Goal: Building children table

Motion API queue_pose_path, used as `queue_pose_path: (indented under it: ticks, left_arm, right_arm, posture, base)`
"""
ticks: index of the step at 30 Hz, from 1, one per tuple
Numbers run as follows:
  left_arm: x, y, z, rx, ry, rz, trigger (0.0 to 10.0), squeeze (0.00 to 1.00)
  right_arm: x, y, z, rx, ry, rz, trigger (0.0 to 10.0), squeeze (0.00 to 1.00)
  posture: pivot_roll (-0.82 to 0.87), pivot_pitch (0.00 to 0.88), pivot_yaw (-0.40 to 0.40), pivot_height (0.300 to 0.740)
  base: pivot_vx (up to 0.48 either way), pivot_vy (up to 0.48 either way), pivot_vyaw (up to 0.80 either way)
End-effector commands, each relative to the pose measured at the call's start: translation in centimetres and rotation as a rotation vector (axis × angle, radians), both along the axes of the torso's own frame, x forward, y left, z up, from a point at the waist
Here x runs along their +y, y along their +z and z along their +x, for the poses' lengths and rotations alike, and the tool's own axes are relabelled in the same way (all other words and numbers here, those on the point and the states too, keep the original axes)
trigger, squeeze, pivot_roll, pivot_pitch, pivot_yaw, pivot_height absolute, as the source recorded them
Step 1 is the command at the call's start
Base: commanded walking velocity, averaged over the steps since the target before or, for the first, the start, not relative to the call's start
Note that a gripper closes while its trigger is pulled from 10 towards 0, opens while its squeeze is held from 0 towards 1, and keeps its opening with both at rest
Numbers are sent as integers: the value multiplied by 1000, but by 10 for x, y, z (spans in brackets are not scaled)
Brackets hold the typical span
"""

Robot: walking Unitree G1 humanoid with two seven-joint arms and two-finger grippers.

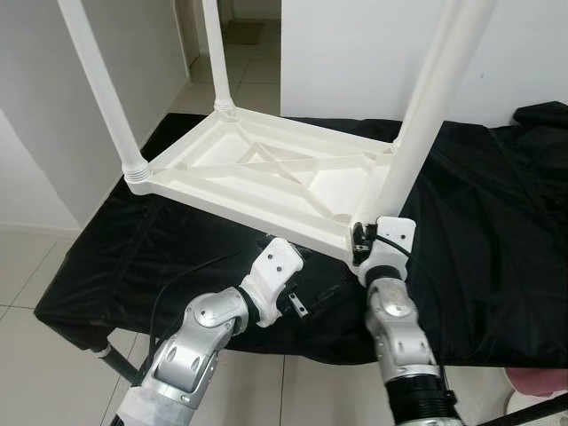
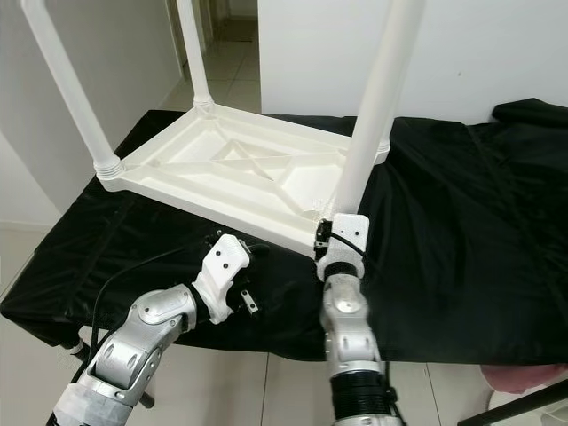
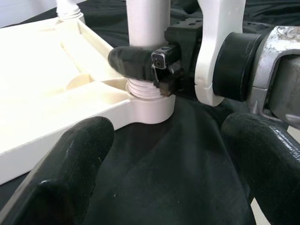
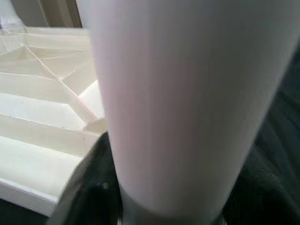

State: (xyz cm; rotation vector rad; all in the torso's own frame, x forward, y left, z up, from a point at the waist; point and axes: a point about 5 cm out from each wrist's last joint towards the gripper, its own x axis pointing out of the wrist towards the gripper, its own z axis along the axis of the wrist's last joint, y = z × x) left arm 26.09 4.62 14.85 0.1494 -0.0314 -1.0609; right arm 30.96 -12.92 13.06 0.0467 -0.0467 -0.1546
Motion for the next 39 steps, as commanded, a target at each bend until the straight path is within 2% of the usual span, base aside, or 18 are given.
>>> queue_pose_path:
  ticks: [1,2,8,9,10,13,14,16,18,20,26,32,33,34,35,37,38,39]
  left_arm:
    - [2,1,2,-15,42,-2,10000,0]
    - [3,1,1,-15,48,-1,10000,0]
    - [5,0,0,-11,65,-3,10000,0]
    - [5,0,-1,-10,68,-2,10000,0]
    - [5,-1,-1,-10,70,-1,10000,0]
    - [6,-1,0,-11,78,0,10000,0]
    - [6,-1,0,-11,78,0,10000,0]
    - [7,0,2,-13,81,0,10000,0]
    - [7,0,2,-13,81,0,10000,0]
    - [7,1,2,-17,81,1,10000,0]
    - [7,2,2,-20,78,3,10000,0]
    - [7,2,2,-22,76,6,10000,0]
    - [7,3,2,-23,76,7,10000,0]
    - [7,3,2,-23,76,7,10000,0]
    - [7,3,3,-23,76,8,10000,0]
    - [8,3,3,-24,76,8,10000,0]
    - [7,3,3,-24,77,7,10000,0]
    - [7,3,3,-24,77,6,10000,0]
  right_arm:
    - [1,-4,-2,23,8,11,10000,890]
    - [-2,1,-2,-9,26,5,10000,1000]
    - [-13,8,0,-65,112,-4,10000,1000]
    - [-17,7,0,-71,153,-15,10000,224]
    - [-21,7,0,-75,191,-23,10000,0]
    - [-29,6,1,-69,309,-46,10000,0]
    - [-29,6,1,-69,309,-46,10000,0]
    - [-41,6,5,-56,456,-108,10000,0]
    - [-41,6,5,-56,456,-108,10000,0]
    - [-53,7,11,-19,567,-155,10000,0]
    - [-62,11,22,19,663,-208,10000,0]
    - [-61,15,32,41,746,-244,10000,0]
    - [-59,15,34,52,773,-256,6471,0]
    - [-59,15,34,52,773,-256,6471,0]
    - [-57,14,37,61,806,-272,4471,0]
    - [-57,14,38,62,815,-278,4471,0]
    - [-56,14,38,63,822,-287,196,0]
    - [-55,14,39,62,825,-296,0,0]
  posture:
    - [-50,7,59,740]
    - [-38,11,51,740]
    - [-27,13,41,740]
    - [-24,13,38,740]
    - [-23,12,37,740]
    - [-20,13,37,740]
    - [-20,13,37,740]
    - [-20,9,39,740]
    - [-20,9,39,740]
    - [-19,6,44,740]
    - [-17,6,47,740]
    - [-6,5,52,740]
    - [-5,6,53,740]
    - [-5,6,53,740]
    - [-4,8,53,740]
    - [-4,8,53,740]
    - [-5,8,54,740]
    - [-5,8,54,740]
  base:
    - [0,0,0]
    - [0,0,0]
    - [0,0,0]
    - [0,0,0]
    - [0,0,0]
    - [0,0,0]
    - [0,0,0]
    - [0,0,0]
    - [0,0,0]
    - [0,0,0]
    - [0,0,0]
    - [0,0,0]
    - [0,0,0]
    - [0,0,0]
    - [0,0,0]
    - [0,0,0]
    - [0,0,0]
    - [0,0,0]
